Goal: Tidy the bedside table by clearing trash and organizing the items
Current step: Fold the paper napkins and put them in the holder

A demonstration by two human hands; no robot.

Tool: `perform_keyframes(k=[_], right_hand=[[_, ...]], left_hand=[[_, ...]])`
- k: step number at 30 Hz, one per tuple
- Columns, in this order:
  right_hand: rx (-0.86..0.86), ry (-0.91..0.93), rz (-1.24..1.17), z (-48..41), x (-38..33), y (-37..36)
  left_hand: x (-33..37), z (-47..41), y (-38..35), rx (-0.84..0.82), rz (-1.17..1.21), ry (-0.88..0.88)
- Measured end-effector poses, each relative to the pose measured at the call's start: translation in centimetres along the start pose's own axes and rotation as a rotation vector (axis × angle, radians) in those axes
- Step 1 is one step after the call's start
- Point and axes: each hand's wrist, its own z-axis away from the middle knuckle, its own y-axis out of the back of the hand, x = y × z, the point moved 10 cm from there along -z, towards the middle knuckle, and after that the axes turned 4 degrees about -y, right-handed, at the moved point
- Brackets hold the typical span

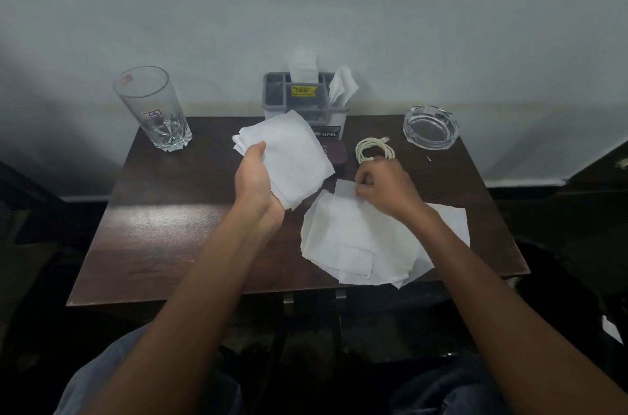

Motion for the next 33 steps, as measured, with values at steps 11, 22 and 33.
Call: perform_keyframes(k=[11,22,33], right_hand=[[-0.18,0.074,-0.461,1.7,-3.2,6.9],[-0.404,0.261,-0.523,5.5,-8.8,9.7],[-0.294,0.115,-0.383,3.0,-4.5,7.8]], left_hand=[[-0.1,-0.3,-0.3,-0.045,-0.029,0.02],[-3.2,1.9,-3.3,-0.299,-0.078,0.254],[-2.3,0.7,-1.7,-0.144,-0.126,0.134]])
